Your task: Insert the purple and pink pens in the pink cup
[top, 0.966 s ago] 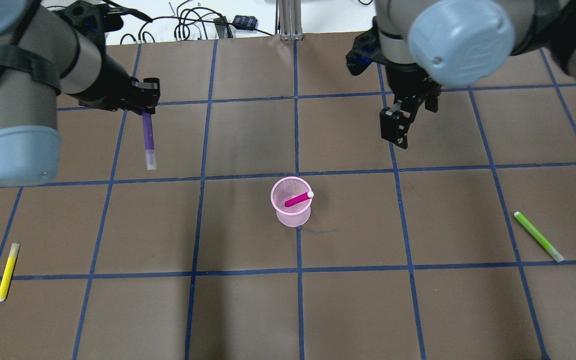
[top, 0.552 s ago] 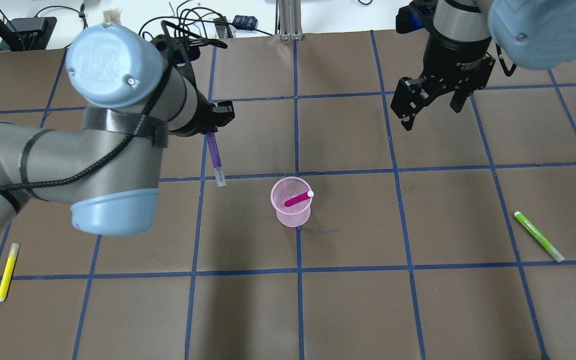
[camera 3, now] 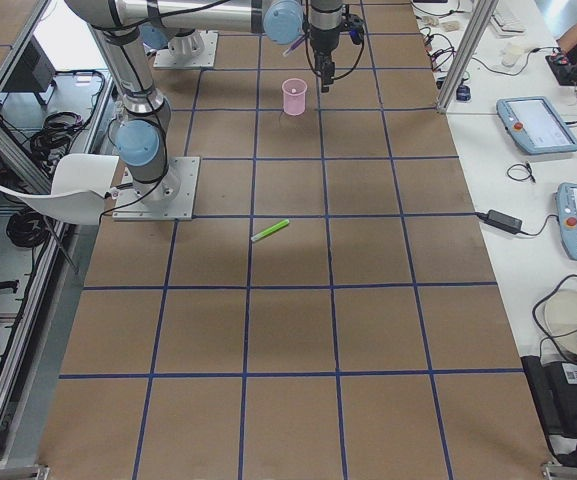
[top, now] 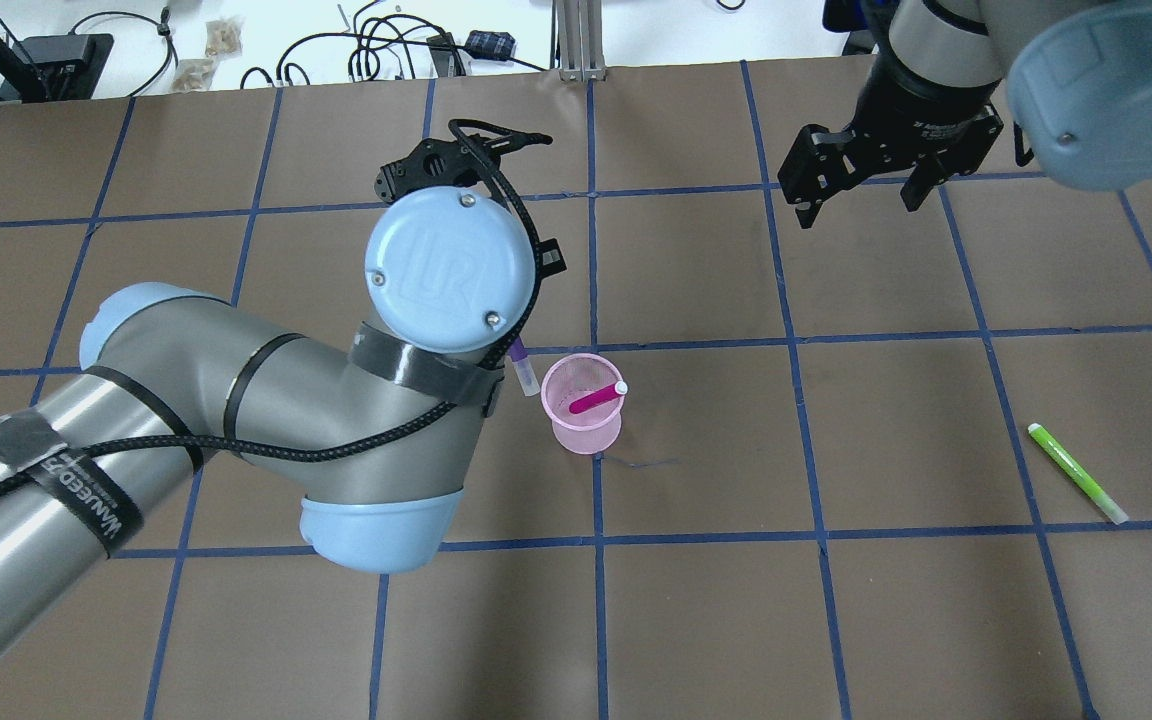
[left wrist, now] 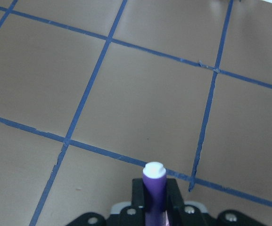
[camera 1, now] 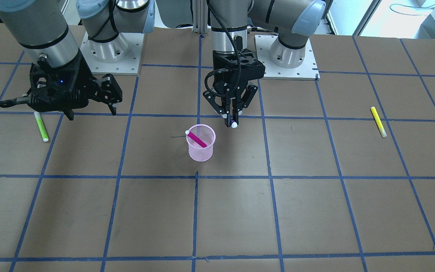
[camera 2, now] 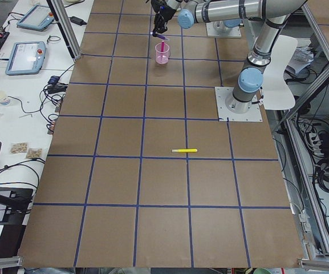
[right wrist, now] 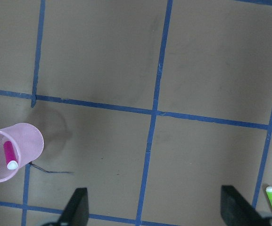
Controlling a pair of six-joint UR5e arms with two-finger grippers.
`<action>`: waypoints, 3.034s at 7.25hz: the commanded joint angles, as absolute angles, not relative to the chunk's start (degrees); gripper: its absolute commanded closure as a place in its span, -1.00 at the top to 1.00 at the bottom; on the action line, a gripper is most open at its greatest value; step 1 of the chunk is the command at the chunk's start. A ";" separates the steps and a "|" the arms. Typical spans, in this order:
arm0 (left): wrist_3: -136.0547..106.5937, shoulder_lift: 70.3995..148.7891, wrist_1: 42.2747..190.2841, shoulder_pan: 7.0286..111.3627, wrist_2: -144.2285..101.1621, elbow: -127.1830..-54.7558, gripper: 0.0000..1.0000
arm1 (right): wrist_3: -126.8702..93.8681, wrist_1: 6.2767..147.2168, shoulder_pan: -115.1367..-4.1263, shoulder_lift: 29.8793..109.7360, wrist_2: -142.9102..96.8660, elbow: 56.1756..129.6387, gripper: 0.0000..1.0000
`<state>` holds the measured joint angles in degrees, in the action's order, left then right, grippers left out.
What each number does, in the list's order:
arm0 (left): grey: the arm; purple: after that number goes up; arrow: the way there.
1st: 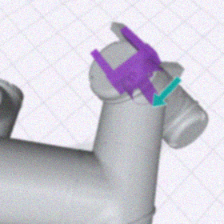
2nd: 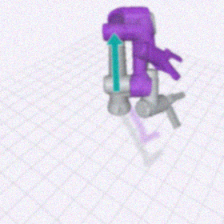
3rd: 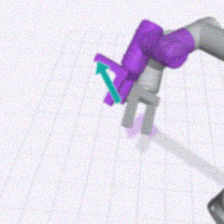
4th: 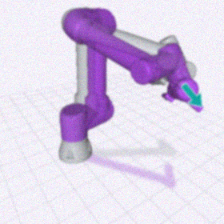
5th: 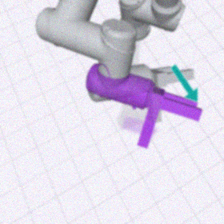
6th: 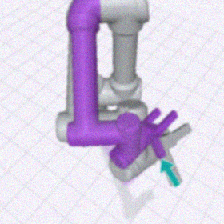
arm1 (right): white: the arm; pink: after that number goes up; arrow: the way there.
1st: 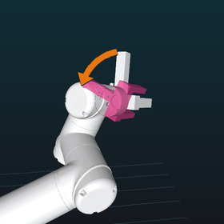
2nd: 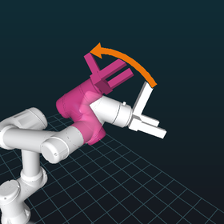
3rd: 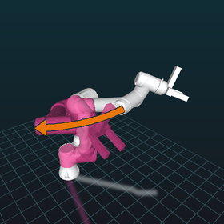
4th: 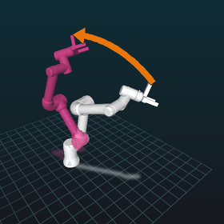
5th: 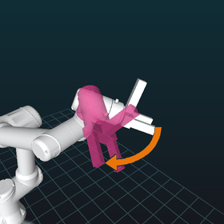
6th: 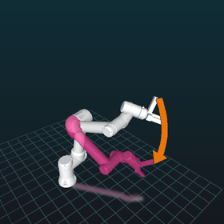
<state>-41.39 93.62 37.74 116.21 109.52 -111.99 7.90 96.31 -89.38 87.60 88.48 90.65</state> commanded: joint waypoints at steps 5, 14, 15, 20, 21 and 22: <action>-49.66 102.38 23.67 121.20 116.88 -113.20 -1.00 | 4.92 94.13 -86.22 93.51 90.26 92.81 1.00; -46.06 105.20 18.89 122.95 118.56 -115.66 -1.00 | -5.80 90.18 -89.47 94.92 89.82 95.01 1.00; -46.05 105.81 18.90 123.39 118.83 -115.66 -0.99 | -5.80 90.26 -89.47 94.92 89.82 94.92 1.00; -46.93 106.79 18.90 123.66 119.00 -116.37 0.63 | -5.80 90.70 -89.47 94.92 89.82 95.10 1.00; -46.93 106.61 18.81 123.58 119.00 -116.37 0.73 | -5.80 90.70 -89.47 94.92 89.74 94.92 1.00; -46.15 104.96 18.98 123.05 118.05 -115.76 0.96 | -5.80 90.70 -89.47 94.92 89.82 95.01 1.00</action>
